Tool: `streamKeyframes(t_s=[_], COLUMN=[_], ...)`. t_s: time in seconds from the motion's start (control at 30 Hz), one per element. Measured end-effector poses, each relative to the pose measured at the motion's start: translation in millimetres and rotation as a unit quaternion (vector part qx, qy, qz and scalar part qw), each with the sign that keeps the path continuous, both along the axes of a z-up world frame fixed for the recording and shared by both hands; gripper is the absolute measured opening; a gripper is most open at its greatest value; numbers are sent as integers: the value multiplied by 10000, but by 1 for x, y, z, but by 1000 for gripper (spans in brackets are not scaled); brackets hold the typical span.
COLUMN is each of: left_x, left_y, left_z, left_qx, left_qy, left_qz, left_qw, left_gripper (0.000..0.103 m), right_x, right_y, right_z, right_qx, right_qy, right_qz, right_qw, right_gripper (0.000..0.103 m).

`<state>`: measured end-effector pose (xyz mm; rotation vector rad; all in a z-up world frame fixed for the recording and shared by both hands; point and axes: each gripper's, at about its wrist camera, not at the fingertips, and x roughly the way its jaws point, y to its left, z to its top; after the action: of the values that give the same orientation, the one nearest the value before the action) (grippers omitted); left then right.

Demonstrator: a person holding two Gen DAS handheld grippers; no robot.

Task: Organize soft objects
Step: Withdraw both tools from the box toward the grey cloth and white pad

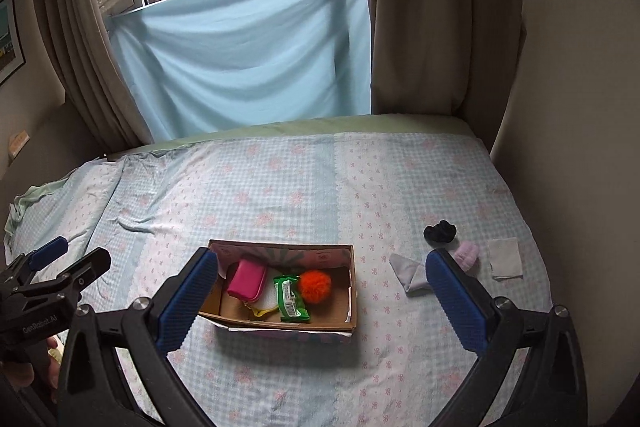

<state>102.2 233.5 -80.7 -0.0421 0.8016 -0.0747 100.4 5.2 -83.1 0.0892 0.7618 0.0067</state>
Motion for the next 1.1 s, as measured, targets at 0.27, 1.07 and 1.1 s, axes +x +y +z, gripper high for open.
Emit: streamKeyframes(t_s=[0.27, 1.07, 1.1], left_x=[0, 99, 105], left_y=[-43, -321, -329], left_z=[11, -151, -166], left_qx=[-23, -427, -419], left_qy=[-190, 714, 776], left_qz=[48, -144, -161], left_qw=[9998, 9964, 9960], left_gripper=[103, 103, 103], right_x=[-17, 79, 84], right_y=[-54, -323, -331], right_z=[12, -138, -151], right_qx=[-22, -203, -177], right_qy=[-222, 252, 307], right_qz=[-273, -701, -709], right_qw=[9994, 9970, 9969], right_gripper=[103, 103, 103])
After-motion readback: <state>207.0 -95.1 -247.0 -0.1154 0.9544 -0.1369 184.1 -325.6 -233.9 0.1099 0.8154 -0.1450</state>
